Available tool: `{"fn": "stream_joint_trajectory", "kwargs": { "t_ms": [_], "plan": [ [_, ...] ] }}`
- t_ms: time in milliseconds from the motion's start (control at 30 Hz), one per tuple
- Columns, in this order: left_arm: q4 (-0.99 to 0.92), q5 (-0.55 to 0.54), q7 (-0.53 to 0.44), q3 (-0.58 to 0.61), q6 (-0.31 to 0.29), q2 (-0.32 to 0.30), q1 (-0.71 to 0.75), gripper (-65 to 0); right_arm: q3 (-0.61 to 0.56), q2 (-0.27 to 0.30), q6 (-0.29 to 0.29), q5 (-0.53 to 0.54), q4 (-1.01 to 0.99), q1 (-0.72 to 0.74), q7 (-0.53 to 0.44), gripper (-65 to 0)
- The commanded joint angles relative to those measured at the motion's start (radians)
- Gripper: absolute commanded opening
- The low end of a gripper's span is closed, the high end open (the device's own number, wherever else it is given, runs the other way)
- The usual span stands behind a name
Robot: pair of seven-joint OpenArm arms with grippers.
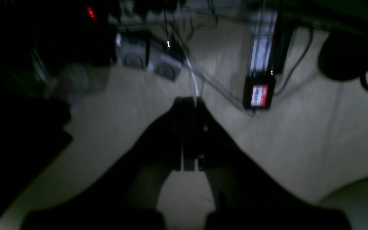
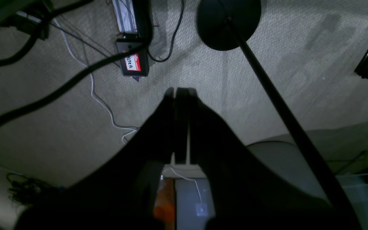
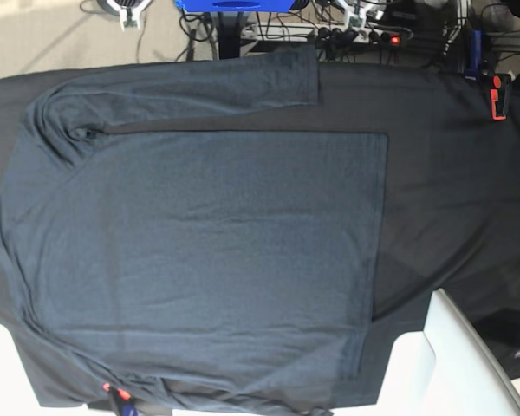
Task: Fold the T-shirt properly
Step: 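Move both grippers down toward the shirt's collar edge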
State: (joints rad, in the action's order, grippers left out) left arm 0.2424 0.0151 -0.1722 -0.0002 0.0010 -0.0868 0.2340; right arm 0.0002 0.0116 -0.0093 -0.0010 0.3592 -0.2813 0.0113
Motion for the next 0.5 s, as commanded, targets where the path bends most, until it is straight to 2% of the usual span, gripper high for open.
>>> {"fn": "stream_joint_trajectory", "kwargs": {
  "t_ms": [0, 100, 200, 300, 367, 467],
  "plan": [
    [0.001, 0.001, -0.019, 0.002, 0.004, -0.003, 0.034, -65.0, 0.004, 0.004, 0.002, 0.002, 0.033, -0.025, 0.005, -65.0],
    [0.094, 0.003, -0.069, 0.004, 0.004, -0.023, 0.103, -65.0, 0.004, 0.008, 0.002, 0.002, 0.185, -0.091, 0.114, -65.0],
    [0.280, -0.007, -0.065, -0.007, 0.004, -0.041, 0.219, -65.0, 0.007, 0.023, 0.002, 0.003, 0.436, -0.203, 0.212, -65.0],
    [0.458, -0.016, -0.065, -0.010, 0.004, -0.061, 0.327, -65.0, 0.082, 0.018, 0.001, 0.003, 0.685, -0.316, 0.266, -65.0],
    [0.568, -0.077, -0.065, -0.010, 0.004, -0.074, 0.394, -65.0, 0.126, 0.015, 0.001, 0.003, 0.809, -0.373, 0.289, -65.0],
    [0.731, -0.238, -0.063, -0.008, 0.004, -0.109, 0.479, -65.0, 0.186, 0.009, 0.002, 0.003, 0.966, -0.438, 0.292, -65.0]
  ]
}}
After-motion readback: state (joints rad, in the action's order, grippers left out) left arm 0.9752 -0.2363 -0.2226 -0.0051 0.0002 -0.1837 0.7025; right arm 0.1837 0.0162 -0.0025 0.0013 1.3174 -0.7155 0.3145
